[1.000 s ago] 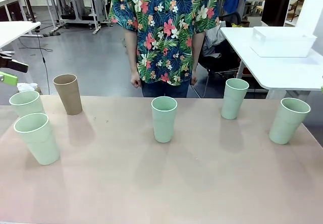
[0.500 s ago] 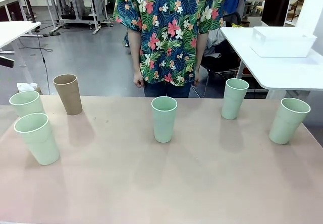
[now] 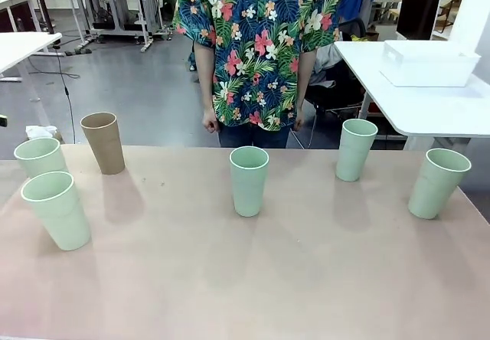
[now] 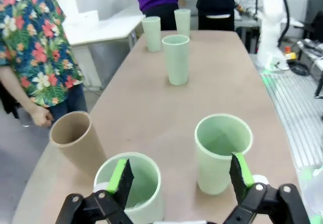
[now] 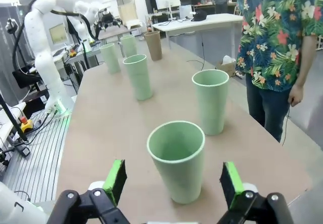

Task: Stack the cups and store them in the basket.
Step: Pick up two Reusable plastic cups , one in each hand.

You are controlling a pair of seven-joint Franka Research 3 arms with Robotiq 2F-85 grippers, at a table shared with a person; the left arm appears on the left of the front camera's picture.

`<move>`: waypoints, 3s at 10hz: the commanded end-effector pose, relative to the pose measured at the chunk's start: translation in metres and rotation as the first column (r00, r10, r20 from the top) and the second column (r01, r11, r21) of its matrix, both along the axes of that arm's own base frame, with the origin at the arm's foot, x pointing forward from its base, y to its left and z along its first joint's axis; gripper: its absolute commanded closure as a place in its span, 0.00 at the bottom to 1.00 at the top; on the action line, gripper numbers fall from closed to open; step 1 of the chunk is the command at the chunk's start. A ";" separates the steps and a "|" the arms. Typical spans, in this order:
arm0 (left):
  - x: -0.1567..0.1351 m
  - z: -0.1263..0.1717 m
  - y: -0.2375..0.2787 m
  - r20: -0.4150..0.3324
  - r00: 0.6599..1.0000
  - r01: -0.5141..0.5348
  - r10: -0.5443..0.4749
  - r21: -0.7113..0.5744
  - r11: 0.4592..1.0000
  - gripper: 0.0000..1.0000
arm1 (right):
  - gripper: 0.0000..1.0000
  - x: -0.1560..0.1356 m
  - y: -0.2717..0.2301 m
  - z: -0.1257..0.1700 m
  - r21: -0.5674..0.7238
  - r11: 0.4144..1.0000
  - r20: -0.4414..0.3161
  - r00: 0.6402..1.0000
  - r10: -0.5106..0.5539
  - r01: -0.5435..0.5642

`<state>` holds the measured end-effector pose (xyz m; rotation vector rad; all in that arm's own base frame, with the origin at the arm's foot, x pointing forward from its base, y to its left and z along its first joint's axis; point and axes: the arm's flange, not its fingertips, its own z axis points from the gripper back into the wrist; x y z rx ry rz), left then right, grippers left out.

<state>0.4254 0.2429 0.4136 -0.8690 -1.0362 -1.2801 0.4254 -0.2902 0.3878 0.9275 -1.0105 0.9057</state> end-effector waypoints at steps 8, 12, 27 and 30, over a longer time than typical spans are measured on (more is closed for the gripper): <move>0.026 -0.067 0.059 -0.043 0.997 -0.069 0.063 -0.162 0.984 0.00 | 0.00 0.022 -0.007 -0.065 0.078 0.997 -0.001 1.000 -0.016 0.016; 0.033 -0.070 0.063 -0.053 0.996 -0.078 0.070 -0.165 0.983 0.00 | 0.00 0.025 0.006 -0.089 0.094 0.992 0.044 0.996 0.081 -0.085; 0.067 -0.154 0.061 -0.029 0.995 -0.099 0.095 -0.273 0.957 0.00 | 0.00 0.033 0.051 -0.168 0.218 0.976 0.131 0.991 -0.023 -0.006; 0.064 -0.164 0.047 -0.012 0.994 -0.107 0.108 -0.260 0.960 0.00 | 0.00 0.031 0.051 -0.168 0.224 0.975 0.123 0.992 -0.033 0.005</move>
